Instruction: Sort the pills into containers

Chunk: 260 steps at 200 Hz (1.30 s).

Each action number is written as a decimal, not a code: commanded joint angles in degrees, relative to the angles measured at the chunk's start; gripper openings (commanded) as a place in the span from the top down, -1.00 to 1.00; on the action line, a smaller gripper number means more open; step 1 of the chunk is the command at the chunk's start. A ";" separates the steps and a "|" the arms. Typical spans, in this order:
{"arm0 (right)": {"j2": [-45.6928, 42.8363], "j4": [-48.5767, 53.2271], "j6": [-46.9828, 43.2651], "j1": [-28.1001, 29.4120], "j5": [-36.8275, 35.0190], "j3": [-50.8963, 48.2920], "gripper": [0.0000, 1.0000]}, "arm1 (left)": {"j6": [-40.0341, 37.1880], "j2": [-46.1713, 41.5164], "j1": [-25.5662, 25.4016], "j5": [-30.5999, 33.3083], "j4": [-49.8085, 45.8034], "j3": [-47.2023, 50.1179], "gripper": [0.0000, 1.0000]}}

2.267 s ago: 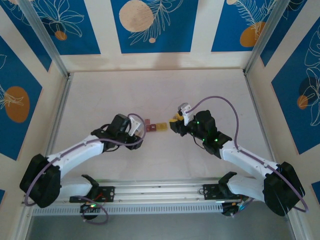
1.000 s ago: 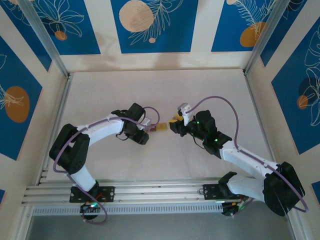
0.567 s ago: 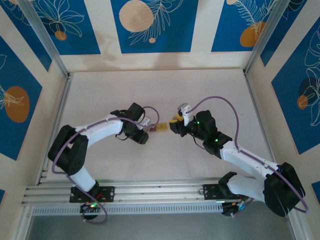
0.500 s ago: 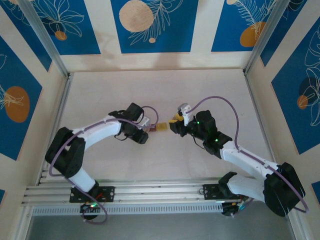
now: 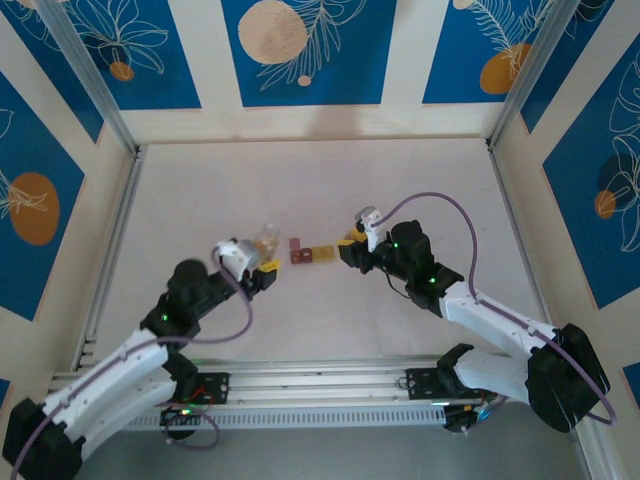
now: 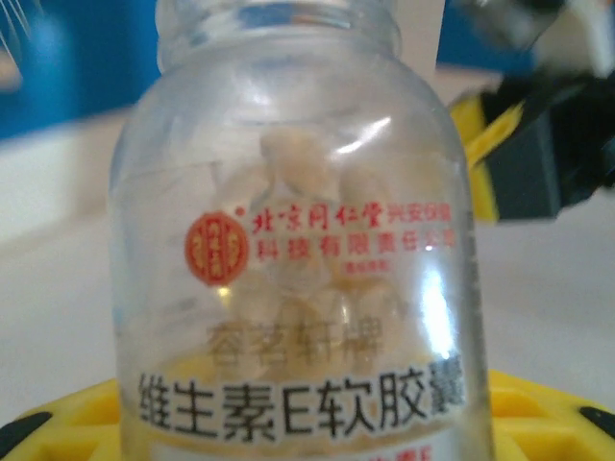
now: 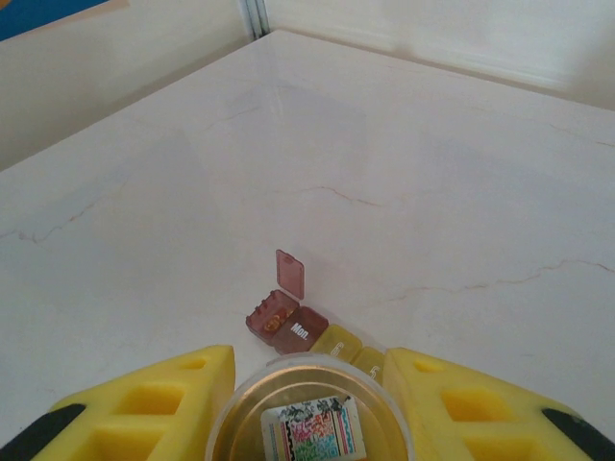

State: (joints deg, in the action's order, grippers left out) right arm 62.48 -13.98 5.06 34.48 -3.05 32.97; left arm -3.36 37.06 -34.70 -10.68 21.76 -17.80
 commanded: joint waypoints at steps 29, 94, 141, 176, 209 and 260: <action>1.50 -1.66 -0.14 -0.29 -0.73 0.04 1.00 | -3.83 -0.62 0.15 2.85 20.58 1.07 1.00; 0.89 -1.09 -0.16 -0.35 -0.69 0.25 1.00 | 0.71 8.34 0.18 9.69 -25.07 -13.95 1.00; 0.63 -0.97 0.21 -0.32 -0.29 0.33 1.00 | 7.39 18.61 0.36 -1.17 -34.97 -16.55 1.00; 0.20 -0.76 0.30 -0.36 -0.14 0.28 1.00 | 11.13 31.31 0.81 -6.48 -38.32 -20.67 1.00; -0.17 -0.70 0.30 -0.38 -0.20 0.17 1.00 | 10.82 39.29 1.27 -8.59 -38.51 -23.41 1.00; -0.25 -0.70 0.39 -0.38 -0.11 0.21 1.00 | 10.46 44.65 2.41 -8.66 -39.25 -25.93 1.00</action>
State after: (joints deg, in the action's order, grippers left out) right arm 63.20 -14.13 5.06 34.46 -3.05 32.97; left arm 7.03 79.72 -33.41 -17.56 -15.64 -40.82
